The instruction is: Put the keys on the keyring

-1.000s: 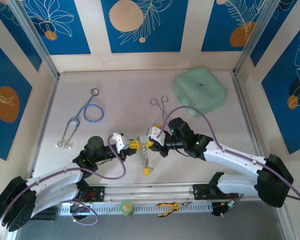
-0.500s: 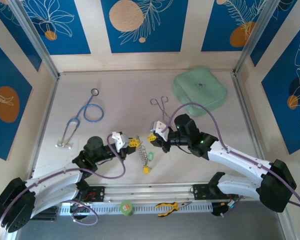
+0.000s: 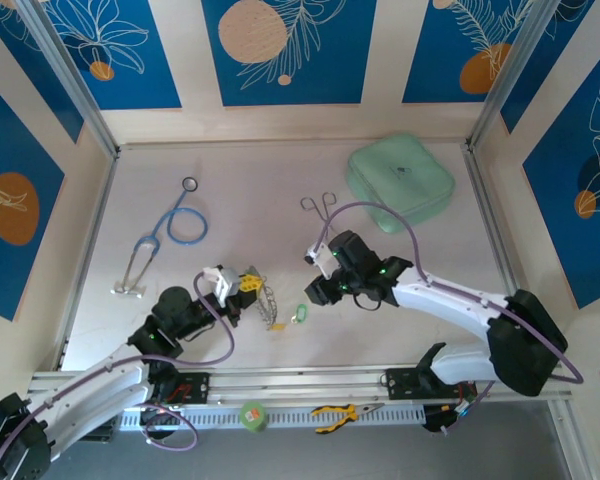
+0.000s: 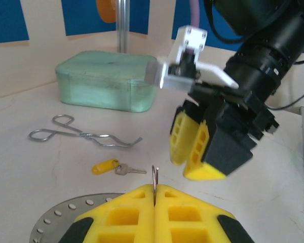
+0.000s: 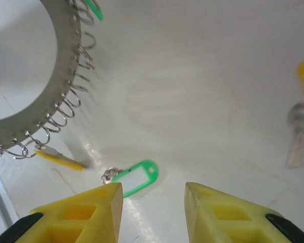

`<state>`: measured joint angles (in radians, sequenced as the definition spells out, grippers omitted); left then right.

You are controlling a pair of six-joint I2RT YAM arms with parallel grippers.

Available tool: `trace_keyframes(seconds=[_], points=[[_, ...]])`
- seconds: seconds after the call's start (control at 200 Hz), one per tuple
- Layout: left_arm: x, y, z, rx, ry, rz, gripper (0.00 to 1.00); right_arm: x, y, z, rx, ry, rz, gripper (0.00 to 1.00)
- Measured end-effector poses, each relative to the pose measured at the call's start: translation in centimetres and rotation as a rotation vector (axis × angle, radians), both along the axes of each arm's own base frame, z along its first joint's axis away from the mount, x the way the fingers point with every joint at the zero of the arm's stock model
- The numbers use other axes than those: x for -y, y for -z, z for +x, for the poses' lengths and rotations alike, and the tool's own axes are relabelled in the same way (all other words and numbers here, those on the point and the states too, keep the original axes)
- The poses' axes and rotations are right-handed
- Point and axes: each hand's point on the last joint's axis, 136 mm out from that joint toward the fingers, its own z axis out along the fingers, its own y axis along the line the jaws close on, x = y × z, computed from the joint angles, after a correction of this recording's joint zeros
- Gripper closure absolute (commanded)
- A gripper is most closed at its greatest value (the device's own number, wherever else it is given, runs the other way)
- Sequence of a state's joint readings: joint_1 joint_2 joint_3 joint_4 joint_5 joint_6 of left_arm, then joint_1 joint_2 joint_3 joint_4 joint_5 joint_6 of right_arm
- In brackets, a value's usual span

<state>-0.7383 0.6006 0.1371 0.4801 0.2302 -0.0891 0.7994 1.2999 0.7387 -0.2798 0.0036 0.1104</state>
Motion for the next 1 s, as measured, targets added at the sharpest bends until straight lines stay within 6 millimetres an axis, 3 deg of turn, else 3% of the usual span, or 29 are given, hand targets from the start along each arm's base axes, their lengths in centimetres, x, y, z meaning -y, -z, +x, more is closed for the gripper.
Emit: trace_keyframes(seconds=[0.22,0.485,0.75,1.0], points=[[-0.4,0.3,0.1,-0.002,-0.019,0.003,1.00,-1.5,1.2,-3.4,0.102,-0.233,-0.019,0.62],[-0.6,0.5,0.2,0.008,-0.033,0.016,1.00,-1.0,0.7,-2.1,0.350,-0.550,-0.018,0.62],[-0.5,1.4,0.3,0.000,-0.031,0.050,1.00,-2.0,5.1,-3.0,0.261,-0.756,-0.090,0.62],[-0.5,1.5,0.3,0.008,-0.030,0.056,1.00,-2.9,4.8,-3.1,0.239,-0.842,-0.093,0.62]])
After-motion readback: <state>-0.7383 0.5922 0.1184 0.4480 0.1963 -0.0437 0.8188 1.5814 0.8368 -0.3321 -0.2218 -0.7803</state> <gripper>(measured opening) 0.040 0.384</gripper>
